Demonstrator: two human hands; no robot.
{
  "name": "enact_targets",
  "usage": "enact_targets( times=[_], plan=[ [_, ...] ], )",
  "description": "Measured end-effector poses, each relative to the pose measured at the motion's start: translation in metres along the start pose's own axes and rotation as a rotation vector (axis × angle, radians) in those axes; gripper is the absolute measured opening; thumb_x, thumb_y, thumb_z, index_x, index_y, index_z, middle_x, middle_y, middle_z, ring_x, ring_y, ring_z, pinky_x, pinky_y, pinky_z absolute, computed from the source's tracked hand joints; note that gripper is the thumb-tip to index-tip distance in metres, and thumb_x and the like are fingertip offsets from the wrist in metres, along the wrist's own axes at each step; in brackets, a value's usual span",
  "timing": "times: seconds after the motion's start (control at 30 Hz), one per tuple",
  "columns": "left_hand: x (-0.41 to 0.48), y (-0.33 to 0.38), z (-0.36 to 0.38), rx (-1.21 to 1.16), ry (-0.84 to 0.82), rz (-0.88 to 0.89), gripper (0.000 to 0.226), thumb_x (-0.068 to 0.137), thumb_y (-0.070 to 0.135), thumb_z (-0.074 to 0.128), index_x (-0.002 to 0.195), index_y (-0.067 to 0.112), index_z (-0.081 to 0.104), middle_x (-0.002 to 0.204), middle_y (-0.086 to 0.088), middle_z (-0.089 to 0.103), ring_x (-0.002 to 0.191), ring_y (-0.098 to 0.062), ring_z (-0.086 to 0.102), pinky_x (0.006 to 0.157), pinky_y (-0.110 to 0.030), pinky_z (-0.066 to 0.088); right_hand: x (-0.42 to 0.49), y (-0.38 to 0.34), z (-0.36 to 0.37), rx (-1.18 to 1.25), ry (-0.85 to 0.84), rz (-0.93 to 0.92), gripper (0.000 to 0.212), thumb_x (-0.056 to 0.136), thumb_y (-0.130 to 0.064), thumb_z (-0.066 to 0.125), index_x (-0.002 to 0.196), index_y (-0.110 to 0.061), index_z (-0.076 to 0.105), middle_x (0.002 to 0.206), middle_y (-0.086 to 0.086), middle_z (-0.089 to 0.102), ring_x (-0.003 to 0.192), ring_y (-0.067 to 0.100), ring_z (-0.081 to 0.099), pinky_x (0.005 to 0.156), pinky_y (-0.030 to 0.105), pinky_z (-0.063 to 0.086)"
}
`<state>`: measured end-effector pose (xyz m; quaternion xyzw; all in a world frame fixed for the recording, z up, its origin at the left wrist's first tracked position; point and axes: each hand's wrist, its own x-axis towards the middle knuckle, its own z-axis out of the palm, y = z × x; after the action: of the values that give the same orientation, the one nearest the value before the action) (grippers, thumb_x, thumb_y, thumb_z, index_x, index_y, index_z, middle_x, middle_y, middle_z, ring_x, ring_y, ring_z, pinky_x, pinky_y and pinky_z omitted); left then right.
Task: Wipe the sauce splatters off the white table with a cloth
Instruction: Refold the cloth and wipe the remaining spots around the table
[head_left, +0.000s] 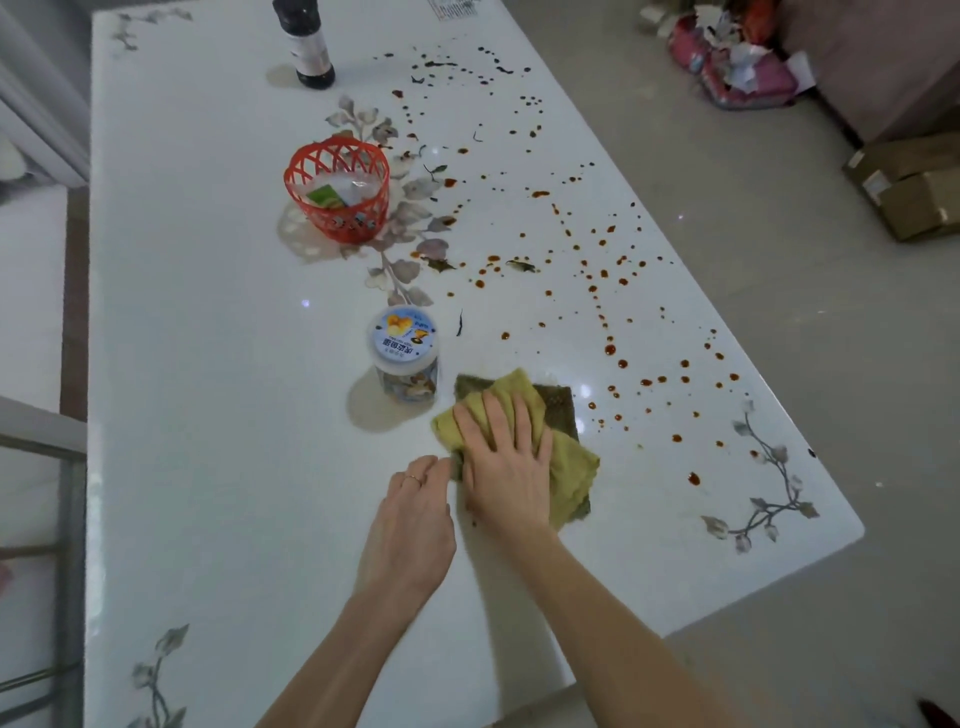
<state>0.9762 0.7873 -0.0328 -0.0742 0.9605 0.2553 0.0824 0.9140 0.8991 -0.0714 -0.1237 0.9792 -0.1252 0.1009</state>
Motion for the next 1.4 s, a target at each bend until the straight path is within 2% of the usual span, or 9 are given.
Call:
enact_targets(
  times=[0.17, 0.3, 0.47, 0.63, 0.83, 1.03, 1.23, 1.3, 1.4],
  plan=[
    [0.003, -0.001, 0.003, 0.013, 0.005, -0.011, 0.054, 0.080, -0.005, 0.045, 0.131, 0.013, 0.043, 0.135, -0.003, 0.042, 0.107, -0.023, 0.044, 0.087, -0.032, 0.043, 0.013, 0.001, 0.002, -0.005, 0.020, -0.007, 0.051, 0.091, -0.038, 0.035, 0.138, -0.035, 0.054, 0.151, 0.004, 0.044, 0.143, 0.036, 0.032, 0.109, 0.066, 0.031],
    [0.002, -0.003, 0.004, 0.032, -0.016, -0.022, 0.057, 0.082, -0.005, 0.045, 0.136, 0.011, 0.039, 0.140, -0.006, 0.037, 0.113, -0.026, 0.042, 0.092, -0.033, 0.042, 0.051, 0.019, -0.010, -0.025, -0.026, 0.093, 0.051, 0.102, -0.044, 0.031, 0.153, -0.043, 0.027, 0.166, -0.002, 0.014, 0.153, 0.028, 0.001, 0.120, 0.058, -0.003],
    [-0.004, -0.003, 0.004, 0.027, -0.024, -0.029, 0.056, 0.083, -0.003, 0.042, 0.136, 0.016, 0.036, 0.142, -0.002, 0.033, 0.116, -0.024, 0.039, 0.094, -0.036, 0.042, 0.015, 0.048, 0.005, -0.037, 0.196, 0.292, 0.056, 0.094, -0.050, 0.032, 0.149, -0.039, 0.040, 0.160, 0.004, 0.033, 0.150, 0.034, 0.018, 0.117, 0.063, 0.011],
    [-0.001, 0.007, 0.008, 0.022, -0.010, 0.010, 0.055, 0.083, -0.003, 0.046, 0.136, 0.012, 0.040, 0.141, -0.006, 0.036, 0.117, -0.025, 0.041, 0.095, -0.034, 0.042, -0.003, 0.040, 0.014, -0.086, 0.191, 0.016, 0.052, 0.093, -0.048, 0.039, 0.143, -0.037, 0.049, 0.155, 0.004, 0.040, 0.146, 0.036, 0.027, 0.116, 0.064, 0.016],
    [0.001, 0.016, 0.014, 0.010, 0.003, 0.071, 0.053, 0.079, -0.009, 0.049, 0.130, 0.007, 0.047, 0.136, -0.012, 0.043, 0.113, -0.030, 0.046, 0.092, -0.039, 0.046, -0.015, 0.074, 0.008, -0.088, 0.258, 0.235, 0.055, 0.096, -0.051, 0.034, 0.150, -0.039, 0.038, 0.160, 0.002, 0.032, 0.149, 0.034, 0.021, 0.117, 0.063, 0.011],
    [0.001, 0.030, 0.021, 0.004, -0.024, 0.092, 0.054, 0.081, -0.007, 0.047, 0.132, 0.009, 0.045, 0.138, -0.010, 0.041, 0.116, -0.027, 0.043, 0.094, -0.036, 0.043, -0.047, 0.096, 0.013, -0.128, 0.199, 0.000, 0.054, 0.098, -0.052, 0.032, 0.150, -0.040, 0.038, 0.161, 0.001, 0.031, 0.150, 0.032, 0.022, 0.115, 0.064, 0.020],
    [0.000, 0.035, 0.024, 0.012, -0.029, 0.090, 0.054, 0.080, -0.008, 0.047, 0.131, 0.008, 0.046, 0.136, -0.012, 0.042, 0.115, -0.030, 0.043, 0.095, -0.038, 0.042, -0.042, 0.110, 0.011, -0.128, 0.286, 0.266, 0.056, 0.100, -0.052, 0.029, 0.154, -0.038, 0.031, 0.162, 0.003, 0.028, 0.149, 0.033, 0.021, 0.116, 0.064, 0.016],
    [-0.003, 0.037, 0.025, 0.006, -0.042, 0.087, 0.054, 0.080, -0.008, 0.047, 0.132, 0.008, 0.046, 0.137, -0.011, 0.042, 0.116, -0.029, 0.043, 0.095, -0.037, 0.042, -0.073, 0.095, 0.020, -0.136, 0.277, 0.187, 0.056, 0.099, -0.053, 0.030, 0.153, -0.038, 0.030, 0.162, 0.004, 0.027, 0.150, 0.033, 0.020, 0.117, 0.063, 0.014],
    [-0.003, 0.041, 0.026, 0.002, -0.053, 0.097, 0.053, 0.081, -0.007, 0.048, 0.132, 0.008, 0.046, 0.137, -0.012, 0.042, 0.116, -0.030, 0.044, 0.095, -0.037, 0.042, -0.080, 0.114, 0.016, -0.143, 0.222, 0.033, 0.055, 0.099, -0.053, 0.031, 0.152, -0.039, 0.036, 0.161, 0.002, 0.030, 0.150, 0.031, 0.020, 0.113, 0.064, 0.023]
  ],
)
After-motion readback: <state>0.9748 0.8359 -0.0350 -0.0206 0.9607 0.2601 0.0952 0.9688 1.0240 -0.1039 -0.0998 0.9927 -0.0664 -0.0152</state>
